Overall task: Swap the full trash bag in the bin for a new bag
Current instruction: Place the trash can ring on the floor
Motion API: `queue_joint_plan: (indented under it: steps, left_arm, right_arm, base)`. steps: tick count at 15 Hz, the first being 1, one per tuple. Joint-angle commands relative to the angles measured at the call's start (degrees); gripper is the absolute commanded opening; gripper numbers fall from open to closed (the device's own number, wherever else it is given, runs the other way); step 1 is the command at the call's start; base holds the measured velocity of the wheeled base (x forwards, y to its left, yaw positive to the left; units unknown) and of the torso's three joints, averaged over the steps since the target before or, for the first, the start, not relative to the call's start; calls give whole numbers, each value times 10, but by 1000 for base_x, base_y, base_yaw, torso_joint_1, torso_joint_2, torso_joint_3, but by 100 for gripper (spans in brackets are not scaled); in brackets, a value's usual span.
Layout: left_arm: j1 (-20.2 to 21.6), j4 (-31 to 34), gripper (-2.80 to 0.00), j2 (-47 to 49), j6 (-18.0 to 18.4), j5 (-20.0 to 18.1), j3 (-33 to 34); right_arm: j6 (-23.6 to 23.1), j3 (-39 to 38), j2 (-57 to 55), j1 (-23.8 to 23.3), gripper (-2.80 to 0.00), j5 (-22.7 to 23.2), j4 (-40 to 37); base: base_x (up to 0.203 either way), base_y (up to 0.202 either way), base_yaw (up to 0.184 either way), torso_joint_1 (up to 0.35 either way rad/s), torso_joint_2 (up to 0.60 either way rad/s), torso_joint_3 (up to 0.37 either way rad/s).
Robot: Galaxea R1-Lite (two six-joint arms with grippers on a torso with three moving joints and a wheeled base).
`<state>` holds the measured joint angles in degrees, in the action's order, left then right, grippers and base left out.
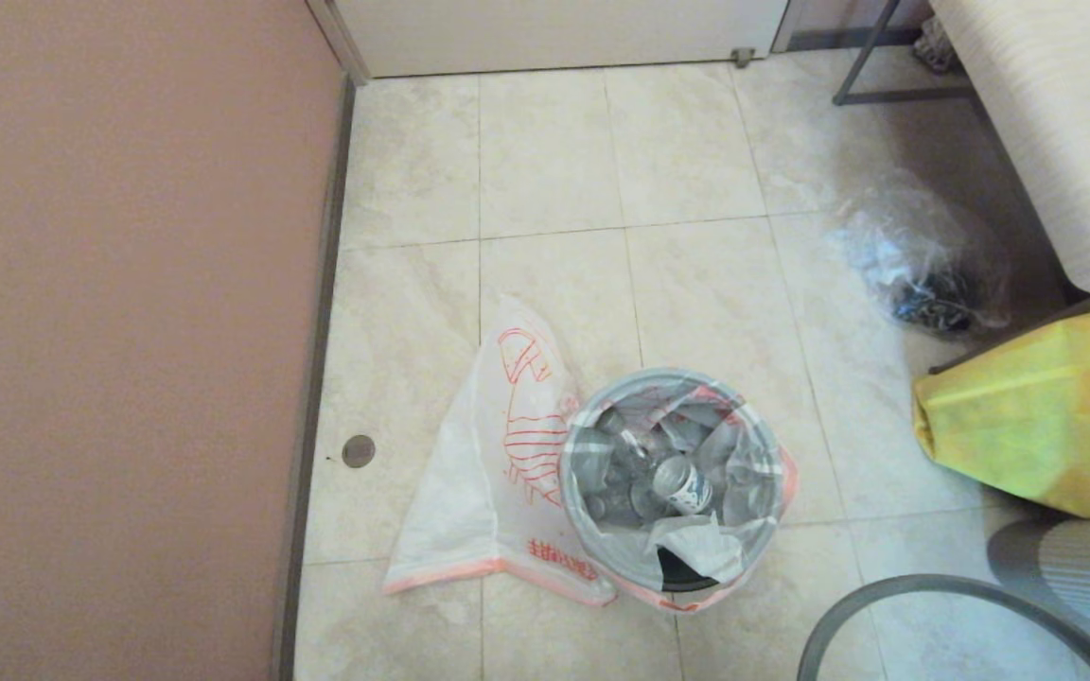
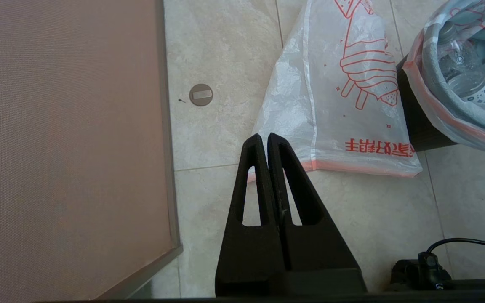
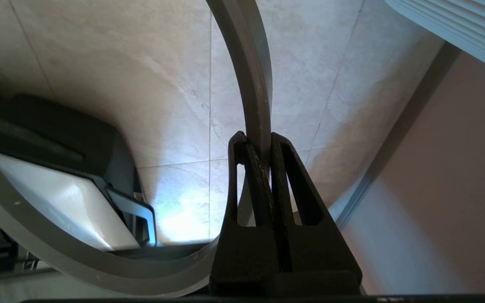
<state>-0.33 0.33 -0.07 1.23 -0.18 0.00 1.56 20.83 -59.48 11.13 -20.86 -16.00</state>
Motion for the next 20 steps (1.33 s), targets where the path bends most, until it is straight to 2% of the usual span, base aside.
queue_joint_plan:
  steps: [1,6,9,11,15,20]
  left_arm:
    - [0,0,-280,0,0,0,0]
    - [0,0,-280,1,0,0,0]
    - [0,0,-280,1,0,0,0]
    - [0,0,-280,1,0,0,0]
    - [0,0,-280,1,0,0,0]
    - [0,0,-280,1,0,0,0]
  right_arm:
    - [0,-4,-77,-8,-280,1,33]
    - [-15,0,-305,-61,-280,34,239]
    - [-59,19,-438,-111,-280,64,382]
    - [-87,45,-505,-138,-280,91,446]
    - [-123,161,-640,-190,-280,150,486]
    - [-134,295,-747,-202,-280,190,492]
  base:
    - [0,0,0,0,0,0]
    - [0,0,0,0,0,0]
    - [0,0,0,0,0,0]
    - [0,0,0,0,0,0]
    - [0,0,0,0,0,0]
    - [0,0,0,0,0,0]
